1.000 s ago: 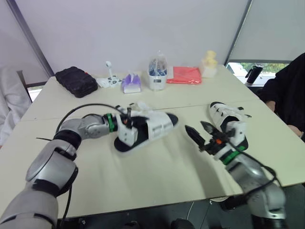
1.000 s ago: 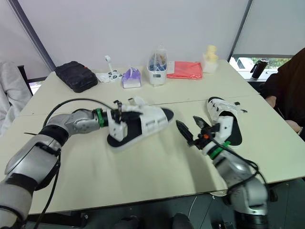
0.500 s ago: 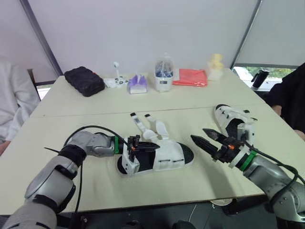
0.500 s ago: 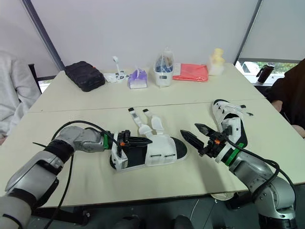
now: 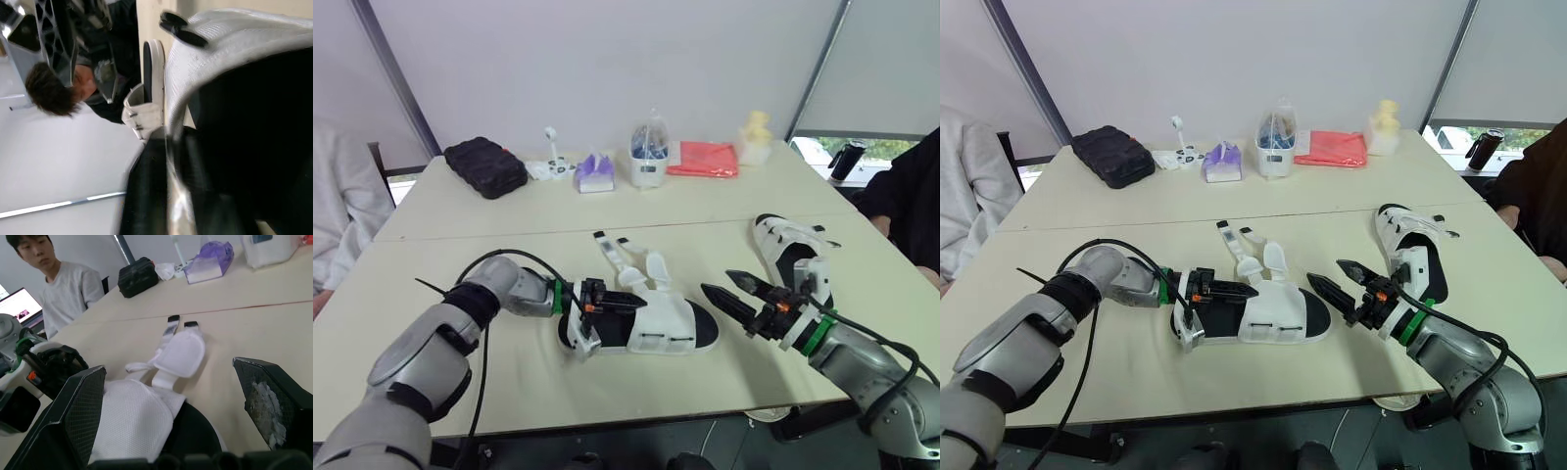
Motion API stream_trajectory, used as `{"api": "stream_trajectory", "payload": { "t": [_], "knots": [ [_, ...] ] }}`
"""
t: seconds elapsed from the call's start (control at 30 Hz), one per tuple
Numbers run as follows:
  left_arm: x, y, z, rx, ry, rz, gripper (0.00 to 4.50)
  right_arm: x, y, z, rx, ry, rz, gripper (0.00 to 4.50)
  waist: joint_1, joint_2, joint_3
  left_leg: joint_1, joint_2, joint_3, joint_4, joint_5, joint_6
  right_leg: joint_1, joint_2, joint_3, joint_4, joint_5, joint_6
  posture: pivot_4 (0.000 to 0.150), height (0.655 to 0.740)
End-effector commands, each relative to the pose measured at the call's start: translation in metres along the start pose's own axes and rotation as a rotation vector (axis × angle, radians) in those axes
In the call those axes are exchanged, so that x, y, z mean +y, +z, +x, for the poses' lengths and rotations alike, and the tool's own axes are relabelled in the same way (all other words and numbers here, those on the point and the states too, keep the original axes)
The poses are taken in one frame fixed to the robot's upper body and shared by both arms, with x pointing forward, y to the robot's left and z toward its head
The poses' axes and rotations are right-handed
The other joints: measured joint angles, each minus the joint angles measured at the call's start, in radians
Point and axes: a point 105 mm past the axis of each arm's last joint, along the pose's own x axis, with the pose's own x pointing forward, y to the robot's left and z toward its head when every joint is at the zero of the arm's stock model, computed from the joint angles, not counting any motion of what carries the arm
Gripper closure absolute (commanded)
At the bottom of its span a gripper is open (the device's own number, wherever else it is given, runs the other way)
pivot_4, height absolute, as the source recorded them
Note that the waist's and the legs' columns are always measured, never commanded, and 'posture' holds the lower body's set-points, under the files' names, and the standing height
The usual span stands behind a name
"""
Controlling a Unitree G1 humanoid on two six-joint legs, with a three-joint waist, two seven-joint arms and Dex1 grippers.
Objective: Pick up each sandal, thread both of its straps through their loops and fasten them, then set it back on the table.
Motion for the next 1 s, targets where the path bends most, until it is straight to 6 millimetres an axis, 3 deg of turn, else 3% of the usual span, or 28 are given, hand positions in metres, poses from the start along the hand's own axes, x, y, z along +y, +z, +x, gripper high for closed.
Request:
{"api": "stream_trajectory", "payload": {
  "t": [0.03,0.13,0.27,0.37,0.47,0.57,0.7,0.83,0.93,1.0],
  "knots": [
    [0.007,0.000,-0.008,0.031,0.070,-0.098,2.04,0.006,0.007,0.000,-0.020,0.030,-0.035,0.00,-0.001,0.000,0.000,0.000,0.000,0.000,0.000,0.000,0.000,0.000,0.000,0.000,0.000,0.000,0.000,0.150,0.7400],
    [0.004,-0.001,-0.025,0.099,0.119,-0.205,0.54,0.003,0.007,0.000,-0.014,0.032,-0.038,0.00,-0.004,0.000,0.000,0.000,0.000,0.001,-0.001,0.000,0.000,-0.001,0.000,0.000,0.000,0.000,0.000,0.150,0.7400],
    [0.008,-0.006,-0.059,0.250,0.226,-0.325,0.54,0.000,0.007,0.001,-0.002,0.041,-0.036,0.00,-0.011,0.000,0.000,0.000,0.001,0.002,-0.001,0.000,0.000,-0.003,-0.001,0.001,0.001,0.000,0.000,0.150,0.7400],
    [0.013,-0.023,-0.088,0.441,0.282,-0.427,0.54,-0.002,0.007,0.002,0.006,0.052,-0.035,0.00,-0.009,0.000,0.000,0.000,0.001,0.003,-0.002,0.000,0.000,-0.004,-0.002,0.001,0.001,0.000,0.000,0.150,0.7400],
    [0.024,-0.066,-0.121,0.719,0.465,-0.636,0.54,-0.007,0.008,0.004,0.013,0.055,-0.041,0.00,0.003,0.000,0.000,0.000,0.001,0.003,0.000,-0.001,0.001,-0.003,-0.002,0.001,0.001,0.000,0.000,0.150,0.7400],
    [0.042,-0.112,-0.151,0.942,0.789,-0.817,0.54,-0.012,0.011,0.009,0.006,0.047,-0.041,0.00,0.005,0.000,0.000,0.000,0.000,0.002,0.003,-0.001,0.002,0.000,-0.002,-0.001,0.001,0.000,0.000,0.150,0.7400],
    [0.055,-0.150,-0.169,1.099,1.153,-0.976,0.54,-0.017,0.015,0.016,-0.011,0.036,-0.040,0.00,-0.002,-0.001,-0.001,0.000,0.000,0.001,0.005,-0.001,0.002,0.001,-0.001,-0.002,0.001,0.001,0.001,0.150,0.7400],
    [0.053,-0.167,-0.176,1.015,1.599,-1.332,0.54,-0.028,0.020,0.018,-0.033,-0.033,-0.059,0.00,-0.012,-0.002,-0.001,0.000,0.001,0.004,0.003,-0.002,0.002,-0.001,-0.002,-0.002,0.001,0.001,0.001,0.150,0.7400],
    [0.062,-0.167,-0.166,0.762,1.708,-1.505,0.54,-0.034,0.023,0.009,-0.011,-0.050,-0.099,0.00,-0.024,-0.002,-0.001,0.000,0.000,0.007,0.002,-0.002,0.003,-0.004,-0.004,-0.002,0.001,0.001,0.001,0.150,0.7400],
    [0.068,-0.159,-0.155,0.581,1.680,-1.613,0.54,-0.033,0.021,0.002,0.034,-0.024,-0.132,0.00,-0.027,-0.002,-0.001,-0.001,0.000,0.007,0.002,-0.002,0.003,-0.005,-0.005,-0.002,0.001,0.001,0.001,0.150,0.7400]
  ]
}}
